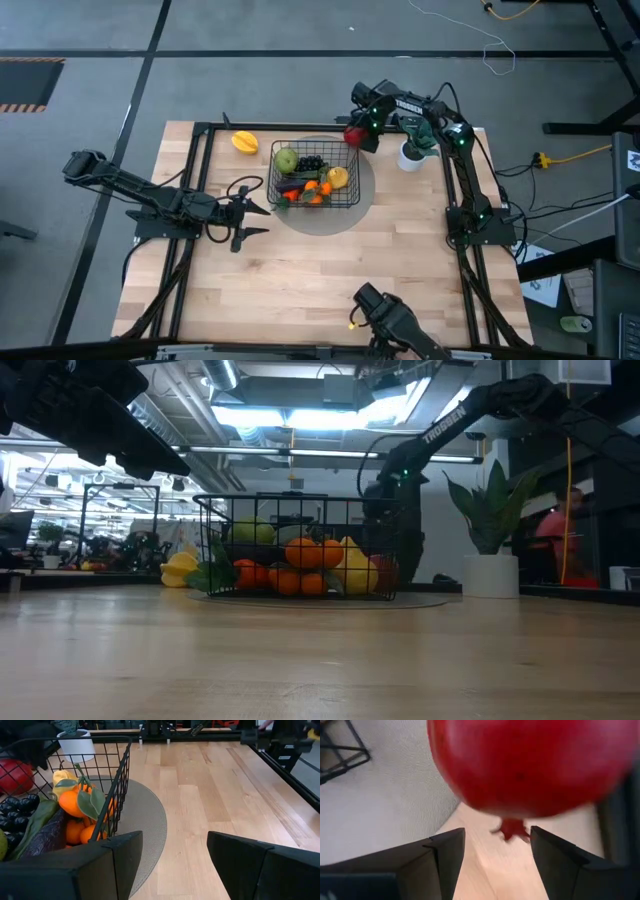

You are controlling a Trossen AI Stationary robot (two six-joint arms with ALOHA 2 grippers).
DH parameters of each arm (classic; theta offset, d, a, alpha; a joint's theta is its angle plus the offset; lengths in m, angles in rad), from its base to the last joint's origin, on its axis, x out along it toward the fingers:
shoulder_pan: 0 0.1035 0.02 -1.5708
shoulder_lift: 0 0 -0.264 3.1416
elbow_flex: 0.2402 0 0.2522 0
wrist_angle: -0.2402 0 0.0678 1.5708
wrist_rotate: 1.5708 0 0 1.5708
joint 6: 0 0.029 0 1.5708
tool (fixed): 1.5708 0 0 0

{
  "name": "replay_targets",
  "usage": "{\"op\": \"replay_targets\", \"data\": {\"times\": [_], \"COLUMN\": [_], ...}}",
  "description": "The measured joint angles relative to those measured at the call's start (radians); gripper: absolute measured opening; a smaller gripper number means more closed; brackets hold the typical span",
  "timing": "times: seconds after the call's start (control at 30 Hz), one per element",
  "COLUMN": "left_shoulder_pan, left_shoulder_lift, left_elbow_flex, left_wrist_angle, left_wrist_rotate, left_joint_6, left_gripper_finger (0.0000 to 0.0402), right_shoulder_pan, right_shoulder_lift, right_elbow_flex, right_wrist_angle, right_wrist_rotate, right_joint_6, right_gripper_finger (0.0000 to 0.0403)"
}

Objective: Build produce basket
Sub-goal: Put the red pomegranate into the wire basket

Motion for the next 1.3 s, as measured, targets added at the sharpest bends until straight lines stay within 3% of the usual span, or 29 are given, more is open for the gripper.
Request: {"op": "replay_targets", "data": {"times": [0.3,0.67,0.97,1.1,1.3], "left_shoulder_pan": [0.0,0.0,0.0,0.0,0.0], "left_shoulder_lift": [0.0,0.0,0.0,0.001,0.001], "left_elbow_flex": [0.0,0.0,0.0,0.0,0.0], "left_wrist_angle": [-0.001,-0.006,-0.022,-0.021,-0.021], "left_wrist_rotate": [0.0,0.0,0.0,0.0,0.0], "left_joint_6": [0.0,0.0,0.0,0.0,0.0], "left_gripper_finger": [0.0213,0.0213,0.0213,0.0213,0.0213], "right_shoulder_pan": [0.001,0.0,0.0,0.0,0.018], "right_shoulder_lift": [0.001,0.001,0.0,0.0,0.0], "right_elbow_flex": [-0.084,0.038,0.047,0.047,0.047], "right_wrist_angle": [0.113,0.106,0.105,0.105,0.076], "right_wrist_rotate": [-0.007,0.062,0.063,0.063,0.053], "right_joint_6": [0.003,0.004,0.003,-0.019,-0.064], "right_gripper_finger": [0.0212,0.0212,0.0208,0.0179,0.0098]}}
